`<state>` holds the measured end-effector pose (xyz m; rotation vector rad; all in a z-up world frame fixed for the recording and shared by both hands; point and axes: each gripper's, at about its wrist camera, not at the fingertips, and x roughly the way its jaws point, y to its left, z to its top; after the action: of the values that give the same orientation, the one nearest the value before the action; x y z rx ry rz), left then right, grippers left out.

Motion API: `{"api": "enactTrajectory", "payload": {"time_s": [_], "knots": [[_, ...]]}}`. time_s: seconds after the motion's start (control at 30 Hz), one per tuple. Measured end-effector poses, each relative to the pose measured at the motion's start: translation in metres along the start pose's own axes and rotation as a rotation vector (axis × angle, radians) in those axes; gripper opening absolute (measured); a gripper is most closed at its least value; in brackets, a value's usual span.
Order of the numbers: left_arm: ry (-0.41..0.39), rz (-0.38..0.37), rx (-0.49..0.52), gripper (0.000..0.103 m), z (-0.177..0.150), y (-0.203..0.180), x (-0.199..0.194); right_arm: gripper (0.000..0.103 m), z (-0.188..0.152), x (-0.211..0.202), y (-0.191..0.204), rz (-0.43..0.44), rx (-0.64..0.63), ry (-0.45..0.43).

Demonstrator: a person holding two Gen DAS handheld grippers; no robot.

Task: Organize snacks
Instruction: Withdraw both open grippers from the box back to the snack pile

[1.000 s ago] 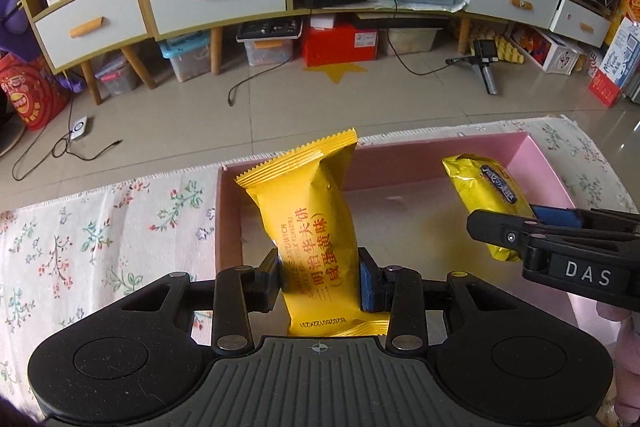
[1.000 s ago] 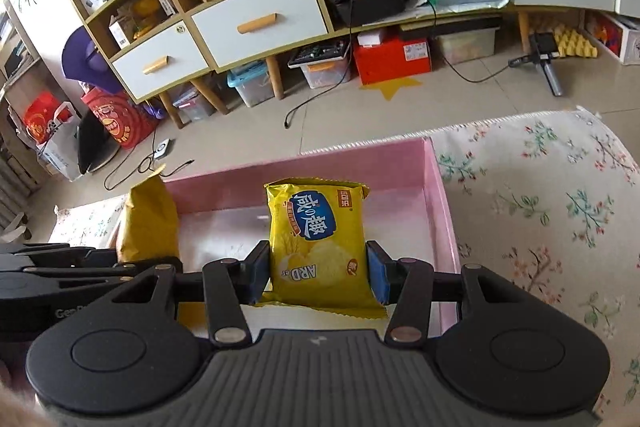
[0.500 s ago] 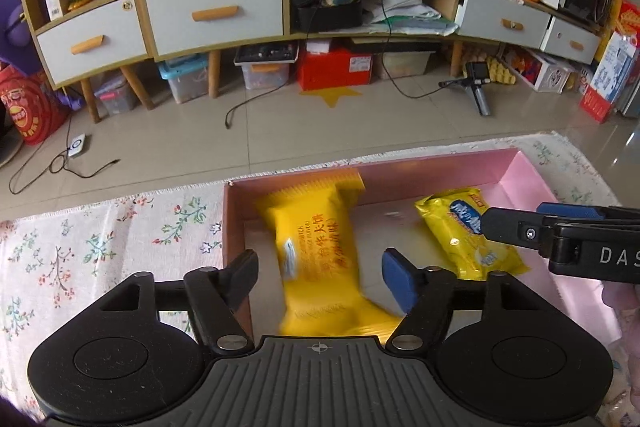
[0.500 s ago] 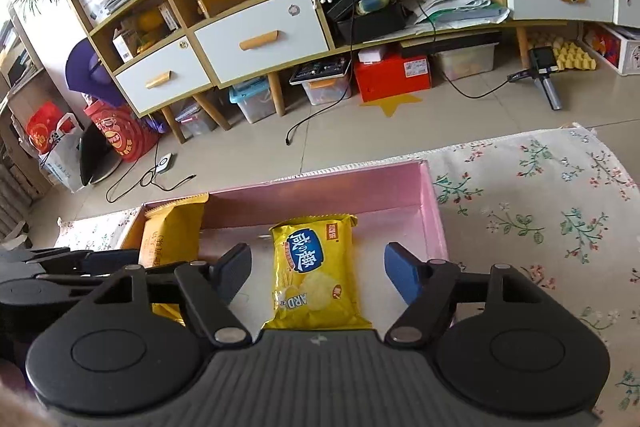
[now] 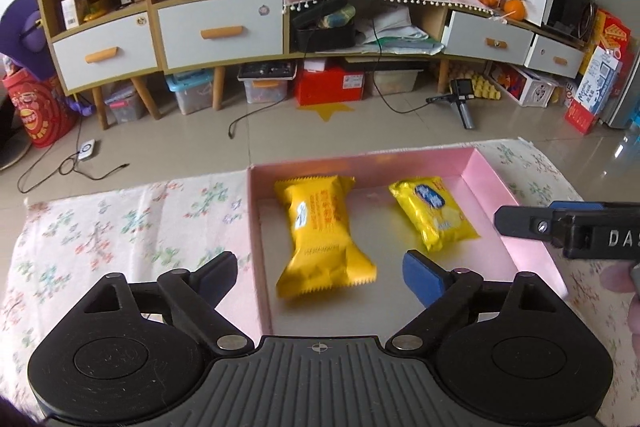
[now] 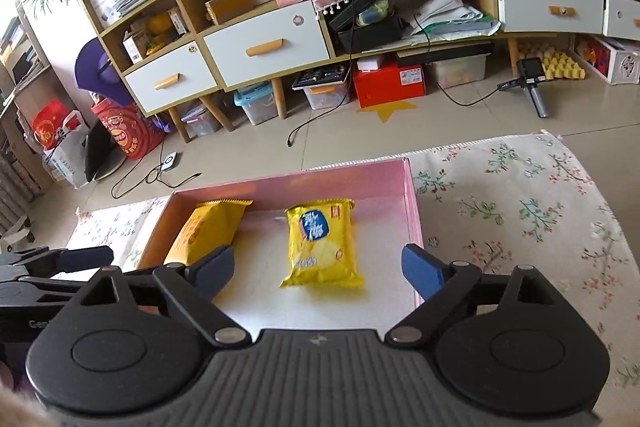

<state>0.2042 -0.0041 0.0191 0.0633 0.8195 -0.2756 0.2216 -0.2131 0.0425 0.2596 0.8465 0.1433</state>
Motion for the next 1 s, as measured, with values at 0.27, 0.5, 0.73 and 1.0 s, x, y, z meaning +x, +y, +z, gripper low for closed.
{"api": "enactTrajectory", "payload": {"time_s": [0.27,0.5,0.73,1.0], "knots": [[-0.007,0.008,-0.023,0.098,-0.042,0.006,-0.042,0.099,-0.025,-0.029,0.006,-0.005,-0.009,0.046],[0.001,0.020,-0.055,0.099,-0.085,0.010,-0.071,0.101,-0.053,-0.051,0.009,0.006,-0.041,0.062],[-0.020,0.003,-0.110,0.099,-0.123,0.022,-0.089,0.102,-0.082,-0.070,0.002,-0.002,-0.034,0.057],[-0.039,0.031,-0.067,0.099,-0.165,0.036,-0.098,0.103,-0.118,-0.085,-0.006,-0.043,-0.044,-0.006]]}}
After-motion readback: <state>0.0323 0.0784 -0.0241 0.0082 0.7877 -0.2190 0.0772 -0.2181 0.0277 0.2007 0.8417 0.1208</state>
